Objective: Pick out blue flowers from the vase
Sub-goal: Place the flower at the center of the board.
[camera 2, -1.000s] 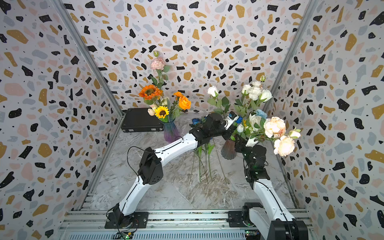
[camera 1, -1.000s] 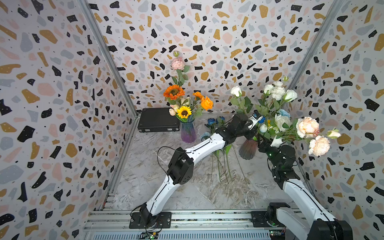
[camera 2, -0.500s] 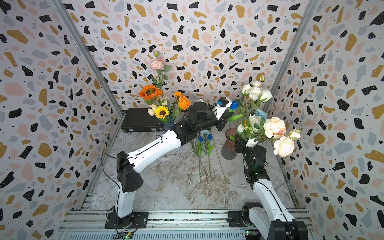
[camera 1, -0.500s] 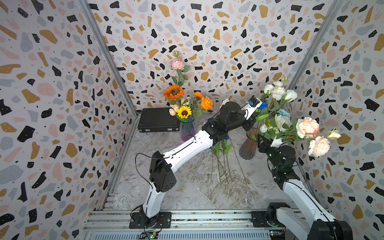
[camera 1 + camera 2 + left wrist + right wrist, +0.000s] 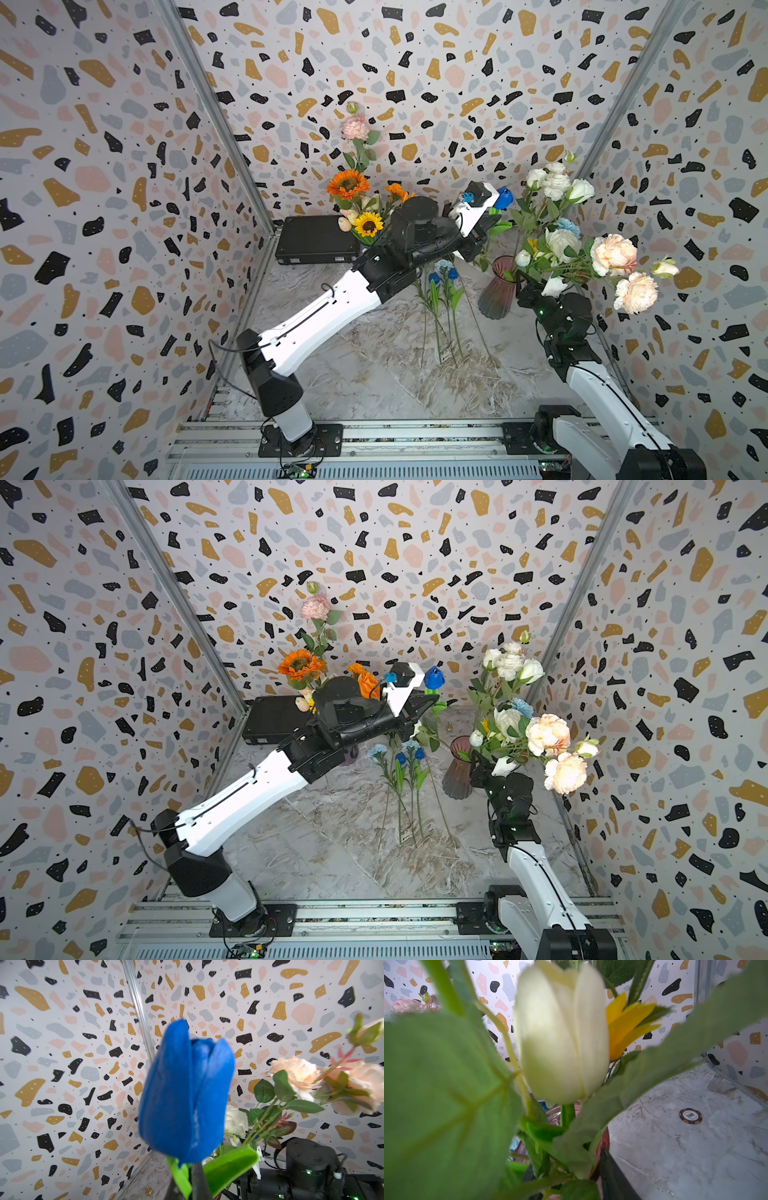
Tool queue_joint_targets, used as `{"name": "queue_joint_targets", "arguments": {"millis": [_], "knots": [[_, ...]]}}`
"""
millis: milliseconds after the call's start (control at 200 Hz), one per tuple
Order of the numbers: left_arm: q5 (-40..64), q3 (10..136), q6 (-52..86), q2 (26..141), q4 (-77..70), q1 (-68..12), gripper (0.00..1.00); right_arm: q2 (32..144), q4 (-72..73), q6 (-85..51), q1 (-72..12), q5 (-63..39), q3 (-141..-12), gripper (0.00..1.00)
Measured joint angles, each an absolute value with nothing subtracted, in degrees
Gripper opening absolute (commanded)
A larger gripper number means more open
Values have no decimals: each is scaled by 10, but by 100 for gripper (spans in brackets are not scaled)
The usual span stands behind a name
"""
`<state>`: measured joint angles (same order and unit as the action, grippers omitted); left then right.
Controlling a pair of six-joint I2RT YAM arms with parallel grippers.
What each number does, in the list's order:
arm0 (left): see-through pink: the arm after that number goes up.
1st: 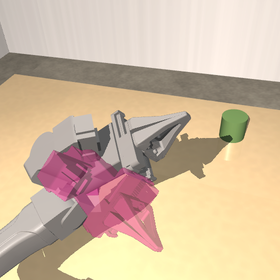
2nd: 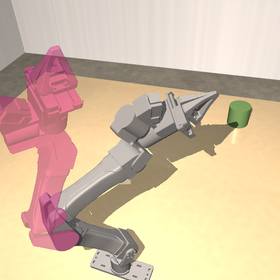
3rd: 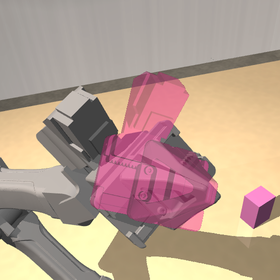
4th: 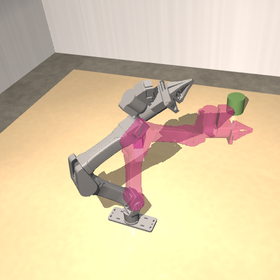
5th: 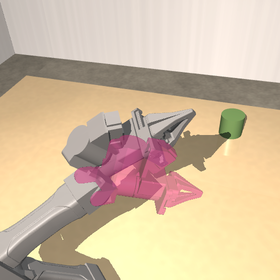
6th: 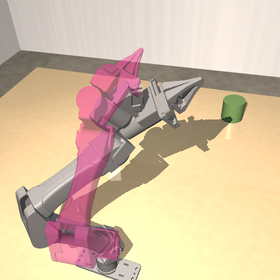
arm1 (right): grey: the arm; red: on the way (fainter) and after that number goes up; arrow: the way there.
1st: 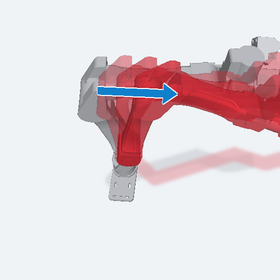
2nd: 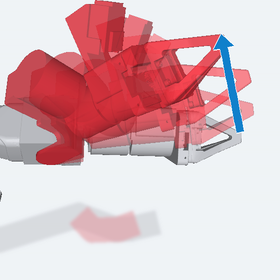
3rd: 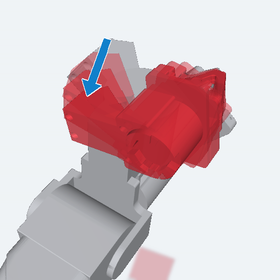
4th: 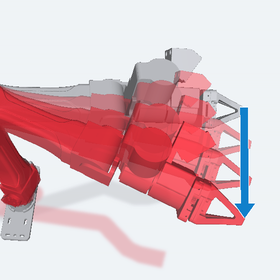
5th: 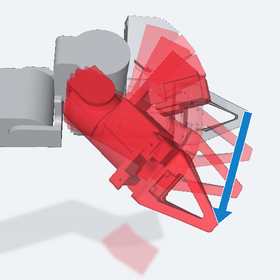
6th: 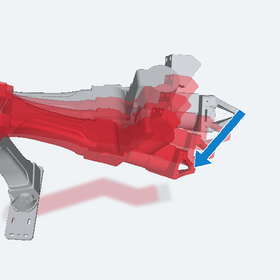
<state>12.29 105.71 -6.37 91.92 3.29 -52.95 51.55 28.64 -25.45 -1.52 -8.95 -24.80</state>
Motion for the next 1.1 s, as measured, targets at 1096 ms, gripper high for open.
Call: {"name": "queue_joint_targets", "arguments": {"millis": [1096], "knots": [[108, 746, 67, 676, 123, -484, 5, 501, 265, -242, -15, -85, -248, 43]]}}
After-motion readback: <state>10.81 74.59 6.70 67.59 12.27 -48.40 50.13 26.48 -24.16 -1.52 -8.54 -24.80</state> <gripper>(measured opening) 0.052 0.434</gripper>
